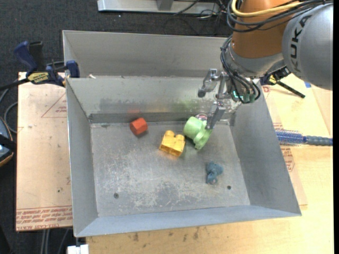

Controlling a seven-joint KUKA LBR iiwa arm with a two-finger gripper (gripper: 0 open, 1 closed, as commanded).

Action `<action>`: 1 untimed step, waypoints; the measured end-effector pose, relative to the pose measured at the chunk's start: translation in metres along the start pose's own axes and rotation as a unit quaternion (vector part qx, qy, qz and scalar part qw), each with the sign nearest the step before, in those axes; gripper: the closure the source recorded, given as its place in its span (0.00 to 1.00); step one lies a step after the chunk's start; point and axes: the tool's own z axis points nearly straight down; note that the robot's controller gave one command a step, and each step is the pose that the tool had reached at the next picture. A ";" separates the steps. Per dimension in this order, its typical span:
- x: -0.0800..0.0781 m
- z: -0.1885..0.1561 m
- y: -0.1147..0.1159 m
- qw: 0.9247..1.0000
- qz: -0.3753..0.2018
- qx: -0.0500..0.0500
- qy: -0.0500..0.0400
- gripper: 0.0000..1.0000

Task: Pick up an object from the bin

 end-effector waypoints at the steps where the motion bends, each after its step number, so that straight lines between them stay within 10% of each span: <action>1: 0.003 0.162 0.021 0.998 0.056 -0.001 -0.003 0.00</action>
Offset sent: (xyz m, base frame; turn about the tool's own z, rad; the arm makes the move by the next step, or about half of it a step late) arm -0.0040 0.0192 -0.1590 0.1126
